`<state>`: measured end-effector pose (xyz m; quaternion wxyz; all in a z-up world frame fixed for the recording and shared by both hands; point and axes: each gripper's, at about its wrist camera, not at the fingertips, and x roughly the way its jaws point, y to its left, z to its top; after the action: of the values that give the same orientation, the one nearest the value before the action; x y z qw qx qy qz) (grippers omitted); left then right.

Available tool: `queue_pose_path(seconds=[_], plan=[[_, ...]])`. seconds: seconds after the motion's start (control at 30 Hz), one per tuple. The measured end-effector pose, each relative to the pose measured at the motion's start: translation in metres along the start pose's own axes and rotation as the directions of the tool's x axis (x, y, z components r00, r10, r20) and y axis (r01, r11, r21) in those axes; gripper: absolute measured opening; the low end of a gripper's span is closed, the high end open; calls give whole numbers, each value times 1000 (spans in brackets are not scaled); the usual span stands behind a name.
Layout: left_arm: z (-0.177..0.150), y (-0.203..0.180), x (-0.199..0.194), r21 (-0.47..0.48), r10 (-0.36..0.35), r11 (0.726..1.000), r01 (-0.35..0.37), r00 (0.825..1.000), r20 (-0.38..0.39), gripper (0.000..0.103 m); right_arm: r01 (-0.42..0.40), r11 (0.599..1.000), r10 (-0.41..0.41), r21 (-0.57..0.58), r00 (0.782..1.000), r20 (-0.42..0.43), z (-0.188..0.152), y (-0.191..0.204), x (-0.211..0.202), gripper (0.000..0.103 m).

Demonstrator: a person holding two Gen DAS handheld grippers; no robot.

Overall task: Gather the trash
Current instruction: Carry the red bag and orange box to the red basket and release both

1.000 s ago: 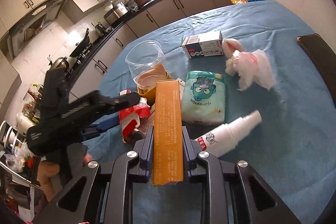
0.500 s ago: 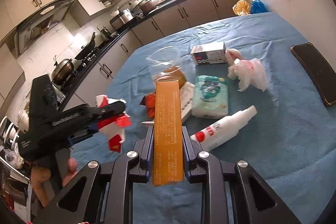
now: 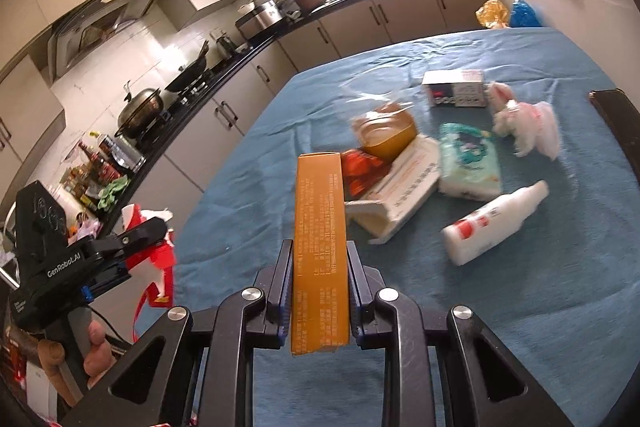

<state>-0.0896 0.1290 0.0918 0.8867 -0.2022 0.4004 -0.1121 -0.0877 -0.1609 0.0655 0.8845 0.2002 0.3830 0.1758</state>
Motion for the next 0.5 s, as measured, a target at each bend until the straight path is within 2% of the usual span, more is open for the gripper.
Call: queue_pose_path(seconds=[0.27, 0.5], plan=[[-13, 60, -46, -70, 123, 990, -119, 990, 63, 51, -32, 998, 29, -55, 999, -41, -11, 37, 19, 25], [-25, 123, -78, -203, 232, 957, -209, 968, 99, 52, -62, 993, 54, -102, 995, -82, -22, 68, 37, 25]])
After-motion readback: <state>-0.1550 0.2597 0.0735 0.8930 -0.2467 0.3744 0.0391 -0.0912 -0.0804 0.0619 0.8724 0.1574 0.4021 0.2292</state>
